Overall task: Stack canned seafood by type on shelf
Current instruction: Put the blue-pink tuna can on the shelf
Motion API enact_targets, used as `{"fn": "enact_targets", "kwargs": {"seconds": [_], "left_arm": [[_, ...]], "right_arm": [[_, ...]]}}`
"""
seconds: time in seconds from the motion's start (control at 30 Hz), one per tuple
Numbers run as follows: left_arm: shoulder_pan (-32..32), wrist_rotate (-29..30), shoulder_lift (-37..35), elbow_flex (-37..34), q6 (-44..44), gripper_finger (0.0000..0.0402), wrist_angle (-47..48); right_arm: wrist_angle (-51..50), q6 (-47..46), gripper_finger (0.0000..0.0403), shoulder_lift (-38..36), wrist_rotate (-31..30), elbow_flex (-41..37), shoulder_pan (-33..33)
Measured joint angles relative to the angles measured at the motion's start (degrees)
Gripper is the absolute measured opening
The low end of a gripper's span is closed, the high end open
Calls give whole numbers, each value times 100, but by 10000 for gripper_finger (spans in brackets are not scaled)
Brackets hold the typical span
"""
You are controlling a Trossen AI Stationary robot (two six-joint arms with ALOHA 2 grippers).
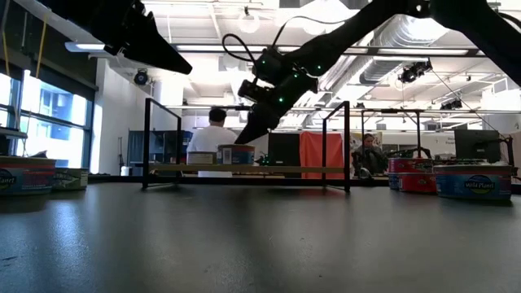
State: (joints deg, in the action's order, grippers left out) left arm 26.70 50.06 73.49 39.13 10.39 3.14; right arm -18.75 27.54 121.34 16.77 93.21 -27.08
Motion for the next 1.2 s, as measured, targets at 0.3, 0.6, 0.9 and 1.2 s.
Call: {"fn": "enact_targets", "kwargs": {"seconds": [0.3,0.6,0.9,1.2], "left_arm": [[-6,1,0,0,2,39,-2],[-6,1,0,0,5,39,-1],[-4,0,0,0,119,39,11],[-3,0,0,0,153,39,4]], "right_arm": [[-251,-2191,97,-6,-625,21,-136],[-964,-3050,89,28,-172,552,-95],[-2426,-2146,89,20,-1621,1447,90],[-2343,-2006,89,17,-2174,868,-190]]}}
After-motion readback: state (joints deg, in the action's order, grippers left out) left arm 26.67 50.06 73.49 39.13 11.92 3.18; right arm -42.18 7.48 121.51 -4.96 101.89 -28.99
